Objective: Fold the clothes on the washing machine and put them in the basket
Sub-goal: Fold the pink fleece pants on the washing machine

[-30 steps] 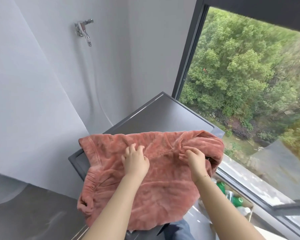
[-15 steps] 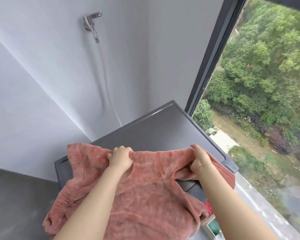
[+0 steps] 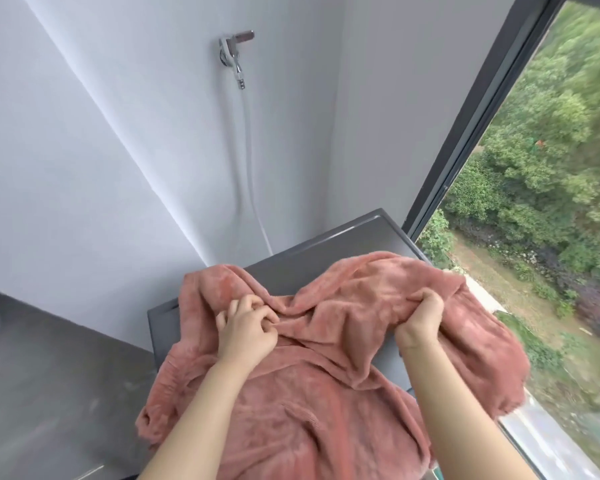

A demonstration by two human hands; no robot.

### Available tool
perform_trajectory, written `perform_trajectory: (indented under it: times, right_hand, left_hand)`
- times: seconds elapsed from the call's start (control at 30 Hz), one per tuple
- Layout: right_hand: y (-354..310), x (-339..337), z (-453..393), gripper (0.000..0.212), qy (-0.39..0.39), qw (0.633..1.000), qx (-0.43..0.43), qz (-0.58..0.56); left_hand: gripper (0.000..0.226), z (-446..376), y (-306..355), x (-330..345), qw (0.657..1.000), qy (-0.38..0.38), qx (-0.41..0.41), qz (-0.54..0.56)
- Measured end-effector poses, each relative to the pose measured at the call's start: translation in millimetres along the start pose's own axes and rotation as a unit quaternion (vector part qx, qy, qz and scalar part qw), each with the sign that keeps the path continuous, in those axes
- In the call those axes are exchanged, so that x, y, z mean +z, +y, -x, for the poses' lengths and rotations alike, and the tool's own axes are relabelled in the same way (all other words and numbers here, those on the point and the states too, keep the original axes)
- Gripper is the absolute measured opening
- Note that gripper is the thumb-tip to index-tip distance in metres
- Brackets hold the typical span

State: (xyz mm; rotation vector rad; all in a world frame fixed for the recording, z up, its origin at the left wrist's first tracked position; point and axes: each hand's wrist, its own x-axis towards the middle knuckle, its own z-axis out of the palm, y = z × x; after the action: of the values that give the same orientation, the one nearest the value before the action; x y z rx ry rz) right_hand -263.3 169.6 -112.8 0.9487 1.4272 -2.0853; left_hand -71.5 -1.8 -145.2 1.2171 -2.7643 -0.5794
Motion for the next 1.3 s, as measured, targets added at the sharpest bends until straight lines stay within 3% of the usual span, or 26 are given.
perform_trajectory:
  times: [0.03, 0.13, 0.23, 0.3, 0.4, 0.47, 0.57, 0.67, 0.73, 0.8, 0.9, 1.0, 1.1, 1.13, 1.2, 1.3]
  right_hand:
    - [15, -13, -8, 0.002, 0.032, 0.999, 0.023, 0.038]
    - [33, -34, -16, 0.015, 0.069, 0.993, 0.044, 0.084]
    - [24, -27, -19, 0.025, 0.037, 0.995, 0.054, 0.08]
    - [18, -22, -30, 0.055, 0.009, 0.998, 0.049, 0.044]
    - [8, -22, -66, 0.077, 0.017, 1.0, 0.01, -0.004]
    - [-11, -12, -58, 0.07, 0.003, 1.0, -0.021, -0.009]
    - [-37, 19, -53, 0.029, -0.108, 0.99, -0.066, 0.066]
    - [-54, 59, -40, 0.015, -0.179, 0.976, -0.062, 0.108]
    - [-59, 79, -35, 0.02, -0.203, 0.97, -0.062, 0.117]
    - [-59, 88, -42, 0.023, -0.178, 0.976, -0.065, 0.105]
    - [-44, 71, -68, 0.026, -0.062, 0.994, -0.045, 0.082]
    - [-19, 39, -82, 0.013, 0.057, 0.992, -0.044, 0.104]
    - [-6, 26, -91, 0.013, 0.035, 0.992, -0.074, 0.096]
    - [-4, 25, -91, 0.023, 0.015, 0.991, -0.088, 0.098]
    - [0, 24, -91, 0.038, -0.011, 0.986, -0.107, 0.124]
    - [10, 20, -91, 0.049, -0.016, 0.977, -0.111, 0.183]
  left_hand:
    - [0.019, 2, -4, 2, 1.0, -0.014, -0.011, 0.003]
    - [0.015, -1, -8, 1, 0.999, 0.031, 0.008, 0.011]
    - [0.017, -21, -2, -6, 0.994, 0.074, 0.075, 0.039]
    - [0.026, -37, 1, -6, 0.994, 0.017, 0.098, 0.055]
    - [0.075, -47, -9, 6, 0.988, -0.155, -0.002, 0.027]
    - [0.094, -45, -22, 14, 0.976, -0.207, -0.066, 0.016]
    - [0.106, -41, -34, 14, 0.973, -0.196, -0.117, 0.026]
    - [0.112, -41, -46, 7, 0.965, -0.189, -0.181, 0.032]
    - [0.114, -38, -57, 4, 0.958, -0.191, -0.213, 0.031]
    - [0.115, -35, -67, 1, 0.953, -0.185, -0.239, 0.034]
    - [0.115, -31, -75, 0, 0.952, -0.168, -0.255, 0.034]
    - [0.112, -28, -72, 2, 0.955, -0.139, -0.26, 0.028]
    - [0.094, -23, -55, 4, 0.972, -0.091, -0.216, 0.001]
    - [0.085, -19, -49, 7, 0.981, -0.077, -0.177, -0.013]
    - [0.072, -7, -39, 15, 0.989, -0.096, -0.1, -0.043]
    - [0.078, 10, -42, 25, 0.982, -0.142, -0.099, -0.071]
